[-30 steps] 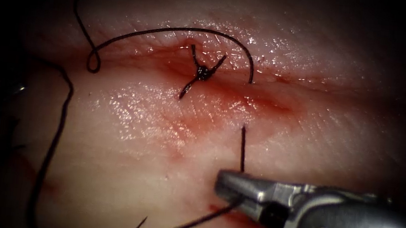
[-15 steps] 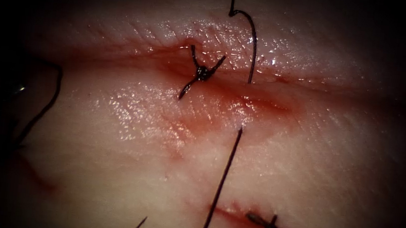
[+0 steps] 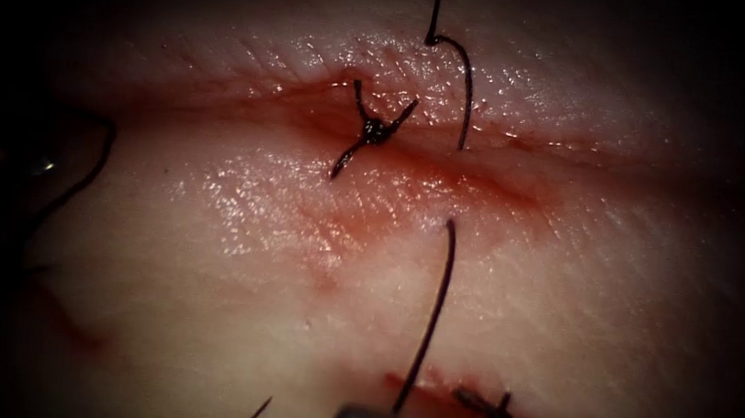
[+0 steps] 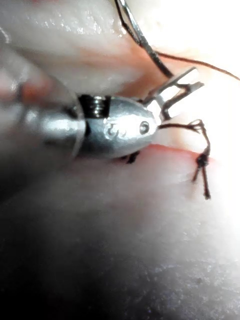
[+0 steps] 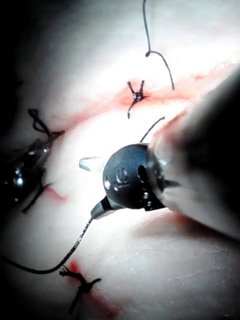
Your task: Wound Closure
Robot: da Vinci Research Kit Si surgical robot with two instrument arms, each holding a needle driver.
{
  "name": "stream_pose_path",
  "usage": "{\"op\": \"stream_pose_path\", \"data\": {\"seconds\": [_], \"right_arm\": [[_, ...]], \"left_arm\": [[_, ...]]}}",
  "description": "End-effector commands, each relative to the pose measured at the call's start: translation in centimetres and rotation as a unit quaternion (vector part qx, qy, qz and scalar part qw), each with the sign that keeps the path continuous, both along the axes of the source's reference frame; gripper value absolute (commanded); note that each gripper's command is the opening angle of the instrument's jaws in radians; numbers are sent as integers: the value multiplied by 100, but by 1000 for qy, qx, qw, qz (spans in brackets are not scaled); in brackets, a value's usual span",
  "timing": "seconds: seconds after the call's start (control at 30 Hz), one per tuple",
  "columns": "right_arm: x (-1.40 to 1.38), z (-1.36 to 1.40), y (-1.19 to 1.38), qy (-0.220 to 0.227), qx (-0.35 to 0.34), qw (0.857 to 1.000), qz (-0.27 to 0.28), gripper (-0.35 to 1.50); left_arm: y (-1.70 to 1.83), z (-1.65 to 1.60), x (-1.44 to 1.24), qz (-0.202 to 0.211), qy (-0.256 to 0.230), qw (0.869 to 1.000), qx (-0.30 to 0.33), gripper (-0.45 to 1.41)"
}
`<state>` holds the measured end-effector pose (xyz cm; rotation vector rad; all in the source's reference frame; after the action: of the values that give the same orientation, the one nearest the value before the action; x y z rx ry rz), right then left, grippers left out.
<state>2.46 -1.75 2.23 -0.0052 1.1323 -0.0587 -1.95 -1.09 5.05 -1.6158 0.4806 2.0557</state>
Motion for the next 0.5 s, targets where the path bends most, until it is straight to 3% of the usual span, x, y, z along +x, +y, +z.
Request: {"op": "stream_pose_path", "data": {"seconds": [0.03,0.37,0.5], "right_arm": [[1,17,11,-1,-9,1000,-2,148],[-15,61,41,-24,-51,998,9,148],[-14,95,48,-36,-58,998,14,148]], "left_arm": [[-1,7,-5,1,-1,1000,0,-45],[-2,8,-5,2,0,1000,0,-45],[-2,8,-5,2,0,1000,0,-45]]}}
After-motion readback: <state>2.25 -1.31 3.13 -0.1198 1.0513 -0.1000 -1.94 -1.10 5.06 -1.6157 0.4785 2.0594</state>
